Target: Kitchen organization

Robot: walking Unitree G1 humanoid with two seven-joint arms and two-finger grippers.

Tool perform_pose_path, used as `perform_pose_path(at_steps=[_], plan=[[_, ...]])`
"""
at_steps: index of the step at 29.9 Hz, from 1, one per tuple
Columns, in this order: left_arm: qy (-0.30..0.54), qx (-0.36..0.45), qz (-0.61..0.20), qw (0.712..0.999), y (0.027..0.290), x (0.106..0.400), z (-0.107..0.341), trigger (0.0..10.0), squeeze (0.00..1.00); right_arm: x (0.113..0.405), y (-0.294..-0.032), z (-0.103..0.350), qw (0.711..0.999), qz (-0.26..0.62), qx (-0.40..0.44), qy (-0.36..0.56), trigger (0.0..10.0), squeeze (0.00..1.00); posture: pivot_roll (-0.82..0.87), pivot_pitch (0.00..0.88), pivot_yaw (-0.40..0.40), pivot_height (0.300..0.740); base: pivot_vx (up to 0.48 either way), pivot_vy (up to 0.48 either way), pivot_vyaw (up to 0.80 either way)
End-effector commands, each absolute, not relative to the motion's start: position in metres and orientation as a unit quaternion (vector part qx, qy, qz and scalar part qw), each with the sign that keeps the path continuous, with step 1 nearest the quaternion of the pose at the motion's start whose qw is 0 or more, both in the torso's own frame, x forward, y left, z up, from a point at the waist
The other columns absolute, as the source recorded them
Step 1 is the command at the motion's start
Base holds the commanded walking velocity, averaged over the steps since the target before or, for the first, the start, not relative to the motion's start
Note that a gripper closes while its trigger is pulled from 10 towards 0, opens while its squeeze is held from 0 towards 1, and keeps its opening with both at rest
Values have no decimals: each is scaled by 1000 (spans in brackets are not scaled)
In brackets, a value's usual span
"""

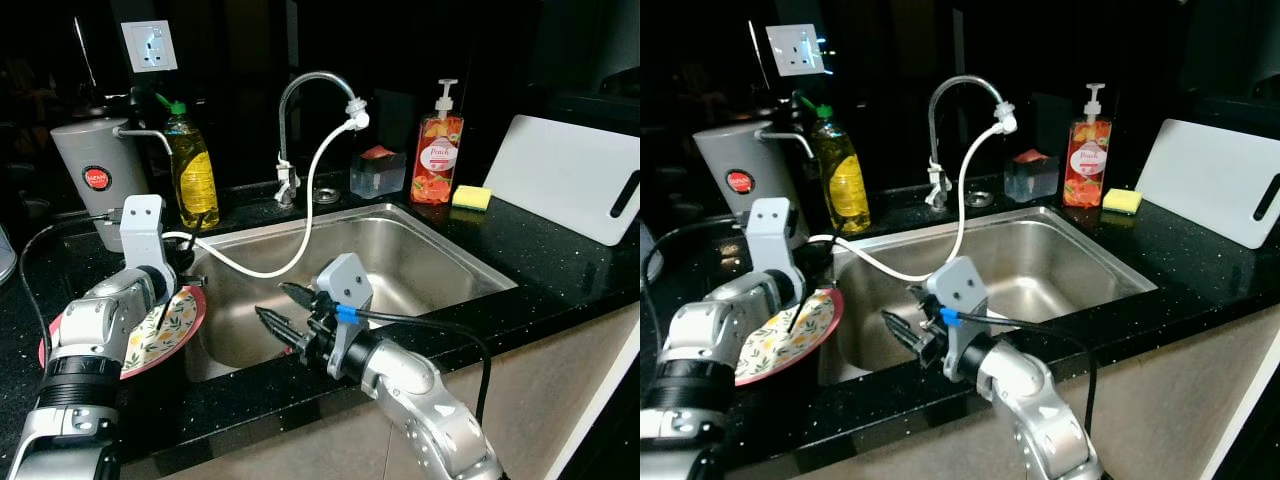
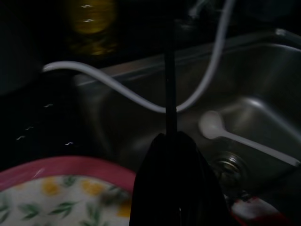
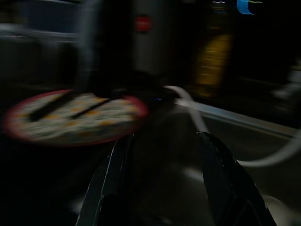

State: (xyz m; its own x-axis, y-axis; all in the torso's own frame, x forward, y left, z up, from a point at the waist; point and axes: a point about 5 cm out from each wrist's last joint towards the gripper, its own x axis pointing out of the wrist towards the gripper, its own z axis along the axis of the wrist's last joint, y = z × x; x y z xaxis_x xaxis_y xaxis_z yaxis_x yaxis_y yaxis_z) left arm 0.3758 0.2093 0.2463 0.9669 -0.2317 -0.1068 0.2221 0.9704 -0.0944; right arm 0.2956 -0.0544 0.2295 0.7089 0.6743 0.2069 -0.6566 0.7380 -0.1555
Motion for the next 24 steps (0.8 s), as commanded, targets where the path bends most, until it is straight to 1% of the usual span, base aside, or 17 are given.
perform_pose_path(at_steps=[1,3,7,9,13,15,20,24], plan=[[70,-29,-148,986,199,380,247,10000,0,304,-61,228,938,327,-32,-114,10000,0,-18,0,71,740,0,0,0],[75,-25,-158,984,196,381,246,10000,0,304,-63,228,939,321,-31,-115,10000,0,-18,0,71,740,0,0,0],[98,-24,-235,967,166,391,245,10000,0,315,-74,227,960,261,-32,-98,10000,0,-35,0,81,740,0,0,0],[107,-27,-253,961,158,394,243,10000,0,318,-78,224,965,244,-35,-89,10000,0,-35,0,81,740,0,0,0],[121,-27,-262,957,151,396,238,10000,0,319,-81,222,968,234,-37,-82,10000,0,-37,0,85,740,0,0,0],[151,-11,-281,948,138,400,226,10000,0,322,-84,220,972,220,-40,-75,10000,0,-41,0,87,740,0,0,0],[161,14,-290,943,130,401,220,10000,0,322,-85,220,974,212,-41,-74,10000,0,-49,0,90,740,0,0,0],[171,50,-286,942,122,405,214,10000,0,324,-87,223,977,194,-33,-79,10000,0,-58,0,95,740,0,0,0]])
